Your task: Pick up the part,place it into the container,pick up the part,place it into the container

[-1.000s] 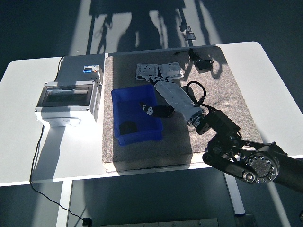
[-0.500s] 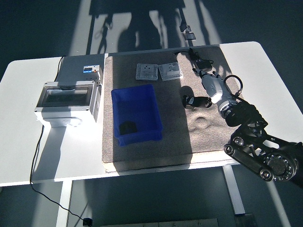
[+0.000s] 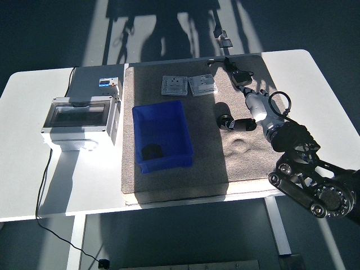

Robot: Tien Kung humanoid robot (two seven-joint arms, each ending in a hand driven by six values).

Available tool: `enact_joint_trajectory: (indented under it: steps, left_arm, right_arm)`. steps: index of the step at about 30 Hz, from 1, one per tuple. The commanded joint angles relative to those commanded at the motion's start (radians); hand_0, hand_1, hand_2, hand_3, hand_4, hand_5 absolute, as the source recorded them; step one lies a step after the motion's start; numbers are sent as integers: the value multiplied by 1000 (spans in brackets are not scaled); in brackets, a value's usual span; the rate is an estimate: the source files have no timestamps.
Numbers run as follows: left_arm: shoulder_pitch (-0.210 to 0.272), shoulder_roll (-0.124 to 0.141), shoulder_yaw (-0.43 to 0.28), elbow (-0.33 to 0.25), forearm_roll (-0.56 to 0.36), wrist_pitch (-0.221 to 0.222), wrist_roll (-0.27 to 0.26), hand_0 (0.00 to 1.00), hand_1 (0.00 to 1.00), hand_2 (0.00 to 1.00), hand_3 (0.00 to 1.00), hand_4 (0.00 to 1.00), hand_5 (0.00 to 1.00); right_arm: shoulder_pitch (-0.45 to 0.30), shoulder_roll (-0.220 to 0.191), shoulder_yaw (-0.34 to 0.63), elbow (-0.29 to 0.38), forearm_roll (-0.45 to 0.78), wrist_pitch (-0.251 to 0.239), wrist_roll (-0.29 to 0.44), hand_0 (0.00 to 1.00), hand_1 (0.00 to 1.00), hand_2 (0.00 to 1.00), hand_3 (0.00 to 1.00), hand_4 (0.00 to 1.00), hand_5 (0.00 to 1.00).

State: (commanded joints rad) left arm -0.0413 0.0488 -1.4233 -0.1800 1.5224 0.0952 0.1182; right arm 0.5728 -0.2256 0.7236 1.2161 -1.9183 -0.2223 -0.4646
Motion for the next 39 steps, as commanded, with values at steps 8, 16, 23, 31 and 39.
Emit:
enact_joint_trajectory:
  steps: [8, 16, 23, 31, 39]
  left_arm:
    - [0, 1, -4, 0, 2, -1, -3, 667, 571, 638, 642, 651, 682]
    - [-4, 1, -7, 0, 6, -2, -3, 667, 571, 638, 642, 651, 678]
    - [-7, 2, -9, 0, 13, -4, 0, 667, 571, 638, 643, 652, 679]
    - [-11, 3, -10, 0, 18, -4, 1, 667, 570, 638, 642, 652, 678]
    - [-12, 7, -13, 0, 22, -5, 2, 667, 570, 638, 645, 653, 674]
  right_arm:
    - [-1, 0, -2, 4, 2, 21, -7, 998, 977, 998, 998, 953, 476]
    - [28, 21, -55, -61, 44, 18, 8, 998, 983, 998, 998, 961, 478]
    - [94, 71, -143, -201, 87, -53, 88, 998, 981, 998, 998, 964, 480]
    - [124, 129, -206, -377, 119, -154, 215, 998, 817, 832, 871, 942, 456]
    - [114, 145, -239, -448, 118, -161, 208, 959, 736, 656, 805, 881, 389]
